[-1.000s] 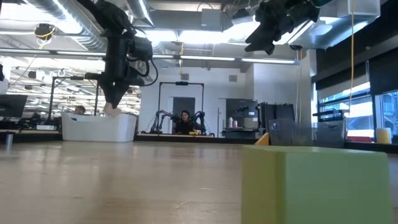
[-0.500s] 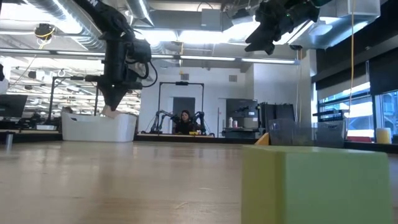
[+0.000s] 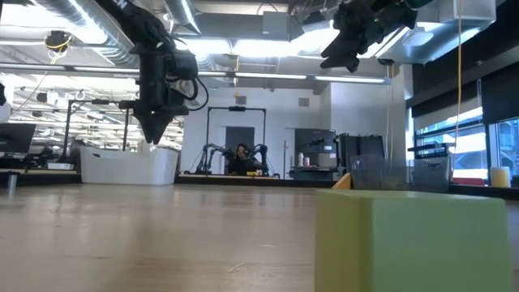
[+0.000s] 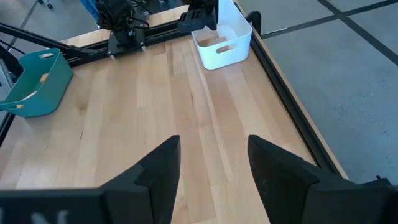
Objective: Sort & place blocks by color
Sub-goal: Put the brown block into the white bin, then put the green block into the black bin
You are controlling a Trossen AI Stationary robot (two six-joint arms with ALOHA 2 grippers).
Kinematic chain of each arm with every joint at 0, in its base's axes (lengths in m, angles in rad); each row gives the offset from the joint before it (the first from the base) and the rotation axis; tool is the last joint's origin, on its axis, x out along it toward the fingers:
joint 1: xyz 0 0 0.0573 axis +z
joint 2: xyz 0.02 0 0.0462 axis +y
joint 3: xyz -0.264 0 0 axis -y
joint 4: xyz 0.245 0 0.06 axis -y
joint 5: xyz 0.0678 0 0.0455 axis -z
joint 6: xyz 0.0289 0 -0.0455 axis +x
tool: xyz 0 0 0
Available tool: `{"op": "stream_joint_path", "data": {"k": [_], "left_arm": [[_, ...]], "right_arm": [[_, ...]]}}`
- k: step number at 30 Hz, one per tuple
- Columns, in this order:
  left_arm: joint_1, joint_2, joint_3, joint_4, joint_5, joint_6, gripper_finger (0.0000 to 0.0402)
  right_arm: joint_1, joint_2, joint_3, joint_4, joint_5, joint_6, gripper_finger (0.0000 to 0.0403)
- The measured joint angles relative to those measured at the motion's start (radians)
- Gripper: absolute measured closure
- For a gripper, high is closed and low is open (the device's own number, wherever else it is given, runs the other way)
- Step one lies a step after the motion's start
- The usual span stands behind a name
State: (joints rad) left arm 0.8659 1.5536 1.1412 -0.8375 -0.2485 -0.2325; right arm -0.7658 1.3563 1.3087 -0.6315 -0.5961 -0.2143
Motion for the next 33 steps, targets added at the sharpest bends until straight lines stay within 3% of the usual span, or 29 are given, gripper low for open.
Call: {"op": "stream_joint_path", "data": {"k": [8, 17, 25, 33], "left_arm": [[0.0, 0.0, 0.0, 0.002, 0.034, -0.001, 0.0286], [-0.014, -0.05, 0.0, -0.057, 0.305, 0.056, 0.0285], [-0.101, -0.223, 0.0, -0.099, 0.344, 0.223, 0.0285], [-0.208, -0.426, 0.0, -0.201, 0.35, 0.269, 0.0285]], "right_arm": [[0.0, 0.0, 0.0, 0.0, 0.0, -0.002, 0.0215], [0.011, 0.0, 0.0, -0.001, -0.042, 0.001, 0.0215], [0.066, 0.0, 0.0, 0.003, -0.248, 0.003, 0.0215], [0.163, 0.0, 0.0, 0.008, -0.278, 0.054, 0.0215]]}}
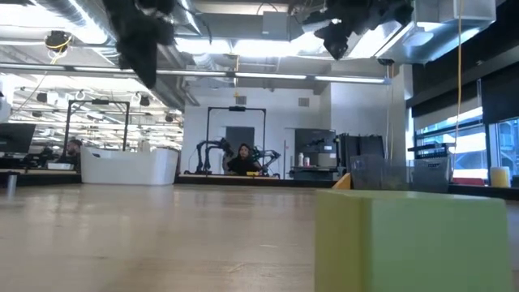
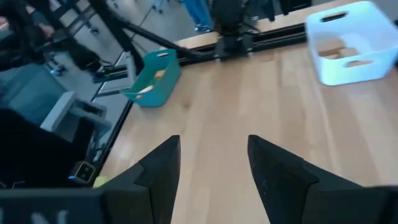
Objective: Sort & place blocks by color
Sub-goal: Put the green block into the black bin
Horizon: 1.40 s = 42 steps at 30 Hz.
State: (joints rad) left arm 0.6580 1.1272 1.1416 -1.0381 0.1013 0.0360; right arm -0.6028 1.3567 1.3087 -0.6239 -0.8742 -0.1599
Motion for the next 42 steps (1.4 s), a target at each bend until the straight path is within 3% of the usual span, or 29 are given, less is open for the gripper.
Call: {"op": "stream_joint_path", "data": {"k": [9, 11, 15, 17, 24, 27, 31, 42], "left_arm": [[-0.109, -0.126, 0.0, -0.044, 0.083, -0.043, 0.0285], [-0.137, -0.144, 0.0, -0.043, 0.084, -0.065, 0.0285], [-0.181, -0.166, 0.0, -0.038, 0.08, -0.165, 0.0285], [-0.203, -0.17, 0.0, -0.037, 0.057, -0.213, 0.0285], [-0.271, -0.161, 0.0, -0.026, -0.04, -0.27, 0.0285], [-0.288, -0.163, 0.0, -0.011, -0.041, -0.284, 0.0285], [-0.308, -0.163, 0.0, 0.022, -0.071, -0.296, 0.0285], [-0.314, -0.124, 0.0, 0.141, -0.145, -0.182, 0.0285]], "right_arm": [[0.186, 0.0, 0.0, 0.02, 0.075, -0.001, 0.022], [0.23, 0.0, 0.0, 0.023, 0.147, -0.003, 0.0224], [0.289, 0.0, 0.0, 0.004, 0.467, 0.038, 0.0228], [0.301, 0.0, 0.0, -0.032, 0.575, 0.067, 0.0229], [0.379, 0.0, 0.0, -0.144, 0.545, -0.03, 0.0229], [0.403, 0.0, 0.0, -0.144, 0.695, -0.004, 0.0229], [0.386, 0.0, 0.0, -0.144, 0.864, 0.108, 0.0229], [0.21, 0.049, 0.0, 0.054, 0.928, 0.13, 0.0229]]}}
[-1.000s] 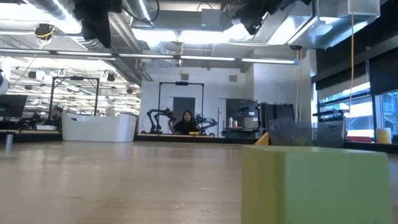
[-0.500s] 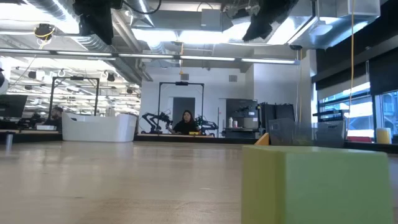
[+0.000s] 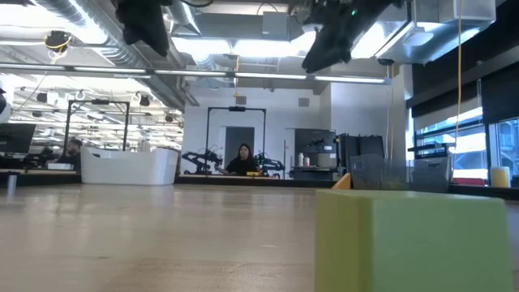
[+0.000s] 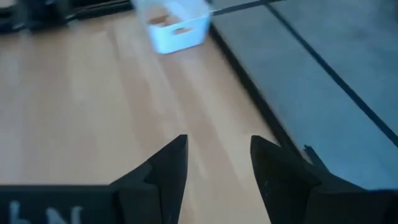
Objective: Sort & place blocks by color
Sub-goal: Put the green block into the black bin
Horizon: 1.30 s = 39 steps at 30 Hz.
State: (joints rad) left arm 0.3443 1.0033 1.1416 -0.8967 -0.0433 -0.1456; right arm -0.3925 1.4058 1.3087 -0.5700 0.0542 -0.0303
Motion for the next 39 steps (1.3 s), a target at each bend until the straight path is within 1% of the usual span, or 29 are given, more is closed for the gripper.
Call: {"op": "stream_joint_path", "data": {"k": [3, 6, 11, 13, 15, 17, 18, 21, 23, 25, 26, 31, 36, 39], "left_arm": [[0.012, 0.031, 0.0, 0.006, -0.001, 0.048, 0.0285], [0.035, 0.07, 0.0, 0.04, -0.001, 0.07, 0.0285], [0.093, 0.181, 0.0, 0.125, 0.011, 0.104, 0.0285], [0.115, 0.228, 0.0, 0.166, 0.052, 0.122, 0.0285], [0.13, 0.274, 0.0, 0.198, 0.155, 0.198, 0.0285], [0.14, 0.317, 0.0, 0.209, 0.275, 0.264, 0.0285], [0.147, 0.335, 0.0, 0.209, 0.332, 0.281, 0.0285], [0.172, 0.367, 0.0, 0.196, 0.452, 0.289, 0.0285], [0.185, 0.371, 0.0, 0.18, 0.494, 0.289, 0.0285], [0.188, 0.37, 0.0, 0.17, 0.505, 0.295, 0.0285], [0.188, 0.368, 0.0, 0.169, 0.505, 0.308, 0.0285], [0.188, 0.311, -0.001, 0.15, 0.506, 0.352, 0.0285], [0.178, 0.247, -0.001, 0.079, 0.506, 0.367, 0.0285], [0.177, 0.199, 0.0, 0.059, 0.507, 0.363, 0.0285]], "right_arm": [[-0.053, 0.031, 0.0, 0.022, -0.022, 0.004, 0.0229], [-0.091, 0.056, 0.0, 0.008, -0.029, 0.004, 0.0229], [-0.148, 0.088, 0.0, -0.005, -0.029, 0.004, 0.0229], [-0.163, 0.096, 0.0, -0.01, -0.053, -0.01, 0.0229], [-0.171, 0.097, 0.0, -0.01, -0.111, -0.077, 0.0229], [-0.173, 0.091, 0.0, -0.018, -0.201, -0.153, 0.0229], [-0.173, 0.087, 0.0, -0.02, -0.257, -0.186, 0.0229], [-0.16, 0.065, 0.0, -0.025, -0.488, -0.235, 0.0229], [-0.135, 0.051, 0.0, -0.041, -0.603, -0.23, 0.0229], [-0.09, 0.041, 0.0, -0.049, -0.652, -0.212, 0.0229], [-0.062, 0.037, 0.0, -0.052, -0.659, -0.203, 0.0229], [0.115, 0.034, 0.001, -0.054, -0.647, -0.126, 0.0229], [0.307, 0.033, 0.001, -0.054, -0.506, -0.07, 0.0229], [0.4, 0.033, 0.001, -0.052, -0.492, -0.063, 0.0229]]}}
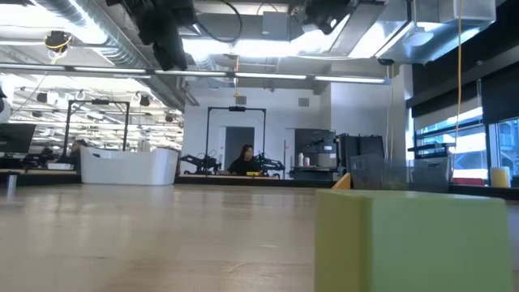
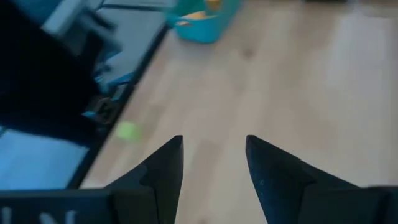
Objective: Sort & place blocks by color
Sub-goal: Put the green block into the black bin
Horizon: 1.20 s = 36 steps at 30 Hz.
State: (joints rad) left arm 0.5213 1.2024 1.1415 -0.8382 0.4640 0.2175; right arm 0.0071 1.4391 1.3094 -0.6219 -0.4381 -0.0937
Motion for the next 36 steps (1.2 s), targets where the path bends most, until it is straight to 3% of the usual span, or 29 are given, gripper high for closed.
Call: {"op": "stream_joint_path", "data": {"k": [6, 12, 22, 27, 36], "left_arm": [[-0.043, -0.096, 0.0, -0.056, 0.001, -0.013, 0.0285], [-0.123, -0.178, 0.0, -0.077, -0.024, -0.118, 0.0285], [-0.248, -0.256, 0.0, -0.077, -0.213, -0.294, 0.0285], [-0.282, -0.262, 0.0, -0.076, -0.245, -0.294, 0.0285], [-0.296, -0.262, 0.0, -0.077, -0.246, -0.289, 0.0285]], "right_arm": [[0.136, 0.0, 0.0, 0.003, 0.046, 0.163, 0.0229], [0.239, 0.0, 0.0, -0.018, 0.062, 0.141, 0.0232], [0.292, 0.009, 0.0, -0.017, 0.079, 0.253, 0.0256], [0.296, 0.062, 0.0, -0.017, 0.082, 0.32, 0.0234], [0.329, 0.196, 0.0, 0.042, 0.081, 0.295, 0.0182]]}}
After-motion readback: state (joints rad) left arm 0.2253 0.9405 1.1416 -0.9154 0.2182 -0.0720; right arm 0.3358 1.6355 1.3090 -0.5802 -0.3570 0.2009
